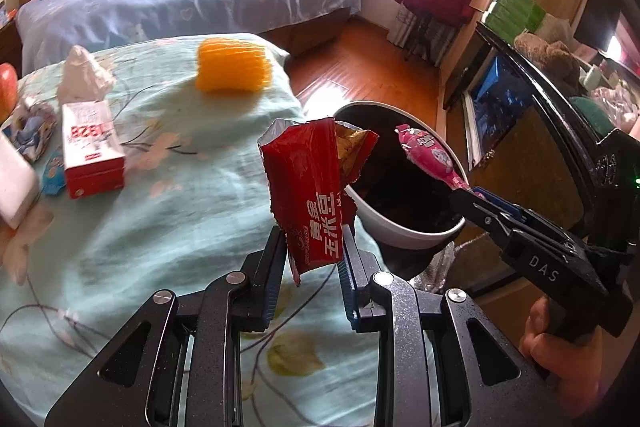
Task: Collect trash
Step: 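Carry the red bag with the left tool while the right tool carries the pink candy over the bin, then open the left tool over the bin while the right tool opens, dropping the pink candy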
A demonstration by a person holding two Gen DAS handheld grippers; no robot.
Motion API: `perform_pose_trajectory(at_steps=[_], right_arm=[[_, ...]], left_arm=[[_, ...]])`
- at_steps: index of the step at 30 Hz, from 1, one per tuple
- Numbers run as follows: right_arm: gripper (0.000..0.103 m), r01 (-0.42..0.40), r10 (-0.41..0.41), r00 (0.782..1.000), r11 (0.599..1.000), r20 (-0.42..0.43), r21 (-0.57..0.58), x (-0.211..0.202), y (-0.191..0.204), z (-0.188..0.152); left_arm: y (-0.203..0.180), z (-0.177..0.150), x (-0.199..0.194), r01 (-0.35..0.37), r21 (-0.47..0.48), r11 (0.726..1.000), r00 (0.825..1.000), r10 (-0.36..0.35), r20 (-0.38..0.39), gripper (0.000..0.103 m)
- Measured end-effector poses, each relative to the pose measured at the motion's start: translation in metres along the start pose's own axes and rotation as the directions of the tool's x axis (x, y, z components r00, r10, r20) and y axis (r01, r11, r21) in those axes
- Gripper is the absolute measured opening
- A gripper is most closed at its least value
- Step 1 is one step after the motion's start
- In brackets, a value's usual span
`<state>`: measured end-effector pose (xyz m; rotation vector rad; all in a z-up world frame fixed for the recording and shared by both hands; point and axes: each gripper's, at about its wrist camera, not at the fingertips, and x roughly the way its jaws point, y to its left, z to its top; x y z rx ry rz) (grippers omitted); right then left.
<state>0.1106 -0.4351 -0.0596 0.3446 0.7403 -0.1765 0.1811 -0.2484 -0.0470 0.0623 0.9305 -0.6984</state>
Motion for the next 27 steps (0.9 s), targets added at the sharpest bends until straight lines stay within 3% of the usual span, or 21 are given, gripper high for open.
perform_pose_trajectory(at_steps=[27], right_arm=[[0.035, 0.084, -0.083, 0.996, 0.996, -0.028, 0.034, 0.025, -0.044, 0.017]], left_arm=[[-0.036, 0.037, 0.052, 0.028, 0.08, 0.996, 0.997, -0.022, -0.077, 0.024]])
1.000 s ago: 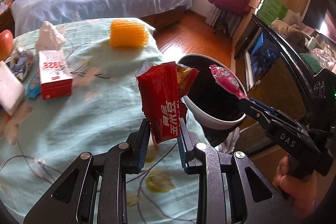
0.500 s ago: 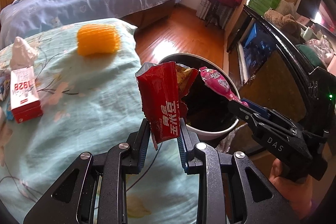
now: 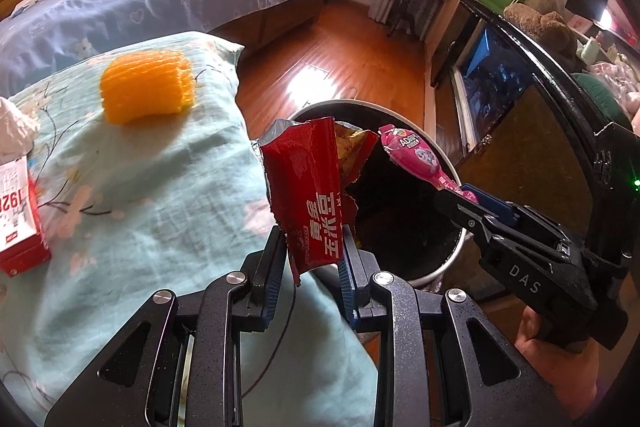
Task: Collect trash
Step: 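Open the left tool over the bin while the right tool opens, dropping the pink candy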
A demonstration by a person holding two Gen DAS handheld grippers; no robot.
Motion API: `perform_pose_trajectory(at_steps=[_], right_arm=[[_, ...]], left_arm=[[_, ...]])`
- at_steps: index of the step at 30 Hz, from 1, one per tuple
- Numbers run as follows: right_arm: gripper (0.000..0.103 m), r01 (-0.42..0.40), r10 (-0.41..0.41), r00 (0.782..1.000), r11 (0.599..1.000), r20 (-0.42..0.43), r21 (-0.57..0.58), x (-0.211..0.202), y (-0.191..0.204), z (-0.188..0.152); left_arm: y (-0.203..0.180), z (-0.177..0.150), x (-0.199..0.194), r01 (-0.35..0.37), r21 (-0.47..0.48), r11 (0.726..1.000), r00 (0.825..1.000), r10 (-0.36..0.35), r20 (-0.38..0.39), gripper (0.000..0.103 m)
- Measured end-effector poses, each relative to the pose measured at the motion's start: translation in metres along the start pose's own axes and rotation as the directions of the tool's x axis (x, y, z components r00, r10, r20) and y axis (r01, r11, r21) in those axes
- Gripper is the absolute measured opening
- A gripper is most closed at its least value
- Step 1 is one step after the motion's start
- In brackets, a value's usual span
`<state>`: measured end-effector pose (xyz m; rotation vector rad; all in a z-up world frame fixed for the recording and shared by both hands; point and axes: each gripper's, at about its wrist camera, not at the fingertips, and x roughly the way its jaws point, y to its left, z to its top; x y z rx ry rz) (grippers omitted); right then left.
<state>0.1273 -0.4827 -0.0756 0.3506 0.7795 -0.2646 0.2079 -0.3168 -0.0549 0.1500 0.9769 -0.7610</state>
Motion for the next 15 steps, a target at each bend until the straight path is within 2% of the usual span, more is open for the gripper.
perform_pose_trajectory(at_steps=[15], right_arm=[[0.035, 0.016, -0.015, 0.999, 1.0, -0.033, 0.022, 0.016, -0.017, 0.007]], left_arm=[[-0.013, 0.015, 0.02, 0.021, 0.03, 0.999, 0.999, -0.019, -0.045, 0.025]])
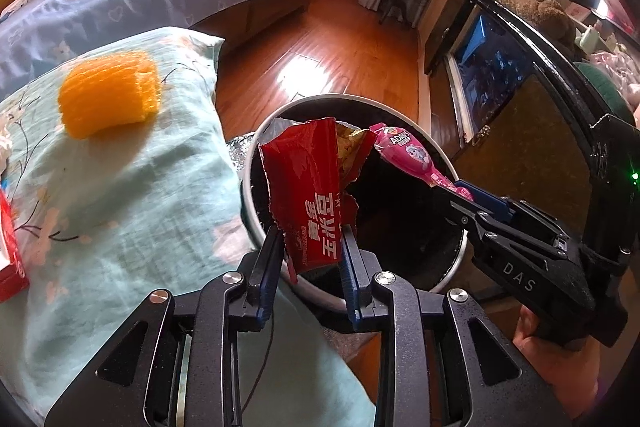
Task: Collect trash
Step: 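Open the left tool over the bin while the right tool opens, dropping the pink candy, then grasp the white foam block with the left tool while the right tool grasps the white milk box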
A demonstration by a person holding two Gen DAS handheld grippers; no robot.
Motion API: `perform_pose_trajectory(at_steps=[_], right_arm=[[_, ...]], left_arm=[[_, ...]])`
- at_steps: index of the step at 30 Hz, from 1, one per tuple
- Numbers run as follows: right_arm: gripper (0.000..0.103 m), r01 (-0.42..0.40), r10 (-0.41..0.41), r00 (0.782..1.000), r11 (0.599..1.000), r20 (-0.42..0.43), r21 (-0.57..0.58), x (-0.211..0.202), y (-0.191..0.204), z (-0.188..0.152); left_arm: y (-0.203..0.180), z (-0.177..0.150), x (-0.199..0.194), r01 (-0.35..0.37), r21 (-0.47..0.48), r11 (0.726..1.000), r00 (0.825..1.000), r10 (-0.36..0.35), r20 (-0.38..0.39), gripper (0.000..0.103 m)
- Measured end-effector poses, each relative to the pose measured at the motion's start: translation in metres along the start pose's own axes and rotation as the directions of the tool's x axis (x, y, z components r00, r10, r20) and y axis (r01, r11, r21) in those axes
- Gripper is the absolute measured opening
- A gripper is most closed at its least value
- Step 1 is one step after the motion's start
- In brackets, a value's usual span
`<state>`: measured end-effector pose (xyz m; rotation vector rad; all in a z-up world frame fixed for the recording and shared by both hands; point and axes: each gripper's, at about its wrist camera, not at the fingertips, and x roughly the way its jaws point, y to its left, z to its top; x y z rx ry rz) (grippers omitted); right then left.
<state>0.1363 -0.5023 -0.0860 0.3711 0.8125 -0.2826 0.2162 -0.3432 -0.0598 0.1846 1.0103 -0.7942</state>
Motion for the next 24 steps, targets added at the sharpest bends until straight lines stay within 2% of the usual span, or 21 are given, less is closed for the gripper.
perform_pose_trajectory(at_steps=[5, 7, 10, 16, 20, 24], right_arm=[[0.035, -0.006, 0.006, 1.0, 1.0, -0.005, 0.002, 0.001, -0.002, 0.002], [0.037, -0.011, 0.011, 1.0, 1.0, -0.007, 0.003, 0.0, -0.001, 0.003], [0.039, -0.004, 0.004, 1.0, 1.0, -0.005, 0.012, -0.001, -0.002, 0.005], [0.053, -0.02, 0.02, 1.0, 0.999, 0.024, 0.027, -0.011, 0.003, 0.004], [0.073, -0.055, 0.054, 0.998, 0.998, 0.035, 0.024, -0.017, 0.016, 0.001], [0.078, -0.072, 0.072, 0.996, 0.997, 0.047, 0.001, -0.022, 0.035, -0.004]], left_arm=[[-0.002, 0.003, 0.003, -0.005, 0.005, 1.0, 1.0, 0.005, 0.0, 0.034], [-0.001, 0.003, 0.002, -0.004, 0.001, 1.0, 1.0, 0.004, 0.005, 0.047], [0.004, 0.0, -0.005, -0.021, -0.005, 1.0, 0.999, 0.021, 0.029, 0.058], [0.023, -0.018, -0.026, -0.043, -0.05, 0.998, 0.997, 0.046, 0.061, 0.06], [0.04, -0.035, -0.04, -0.065, -0.095, 0.993, 0.995, 0.072, 0.07, 0.061], [0.06, -0.051, -0.058, -0.089, -0.153, 0.984, 0.99, 0.104, 0.092, 0.065]])
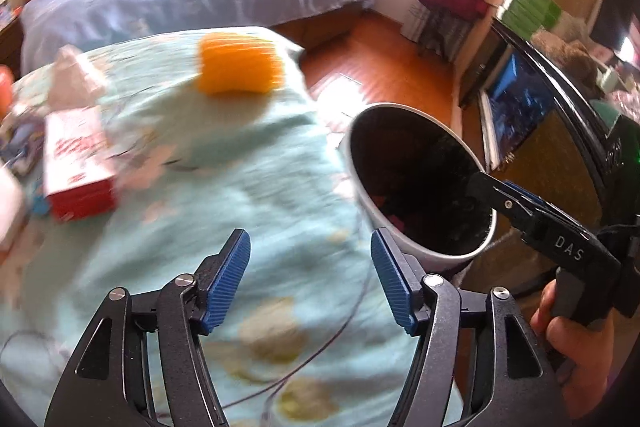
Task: Collect trash
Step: 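Grasp the white foam block with the left tool while the right tool grasps the white milk box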
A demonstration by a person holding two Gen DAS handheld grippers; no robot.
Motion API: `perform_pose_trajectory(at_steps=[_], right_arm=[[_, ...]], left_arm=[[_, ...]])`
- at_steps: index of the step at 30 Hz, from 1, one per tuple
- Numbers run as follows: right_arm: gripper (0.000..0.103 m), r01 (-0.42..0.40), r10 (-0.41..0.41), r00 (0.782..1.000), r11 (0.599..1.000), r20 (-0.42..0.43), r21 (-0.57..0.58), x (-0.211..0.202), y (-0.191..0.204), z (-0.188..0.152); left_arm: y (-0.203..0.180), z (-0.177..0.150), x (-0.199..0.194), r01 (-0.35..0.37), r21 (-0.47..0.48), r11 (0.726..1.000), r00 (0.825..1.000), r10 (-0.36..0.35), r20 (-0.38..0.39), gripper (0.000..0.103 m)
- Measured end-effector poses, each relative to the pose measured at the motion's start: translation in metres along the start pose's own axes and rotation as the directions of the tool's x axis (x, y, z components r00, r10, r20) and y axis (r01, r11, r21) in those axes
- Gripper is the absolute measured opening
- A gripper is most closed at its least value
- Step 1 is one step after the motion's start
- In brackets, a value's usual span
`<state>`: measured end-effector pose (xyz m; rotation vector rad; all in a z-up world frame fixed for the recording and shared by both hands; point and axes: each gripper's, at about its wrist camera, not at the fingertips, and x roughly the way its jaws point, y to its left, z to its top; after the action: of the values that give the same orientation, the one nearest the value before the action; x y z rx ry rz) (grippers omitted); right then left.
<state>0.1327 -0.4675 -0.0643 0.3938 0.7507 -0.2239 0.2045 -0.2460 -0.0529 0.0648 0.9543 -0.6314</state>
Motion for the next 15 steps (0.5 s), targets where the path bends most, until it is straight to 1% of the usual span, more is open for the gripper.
perform_pose_trajectory(at_steps=[7, 15], right_arm=[[0.081, -0.061, 0.061, 0.998, 0.998, -0.012, -0.024, 0.001, 0.034, -0.008], [0.081, -0.124, 0.12, 0.991, 0.99, -0.052, -0.071, 0.009, 0.073, -0.02]], left_arm=[[0.041, -0.02, -0.024, -0.053, -0.087, 0.995, 0.998, 0.056, 0.031, 0.066], [0.084, -0.042, -0.042, -0.117, -0.176, 0.977, 0.991, 0.125, 0.039, 0.066]])
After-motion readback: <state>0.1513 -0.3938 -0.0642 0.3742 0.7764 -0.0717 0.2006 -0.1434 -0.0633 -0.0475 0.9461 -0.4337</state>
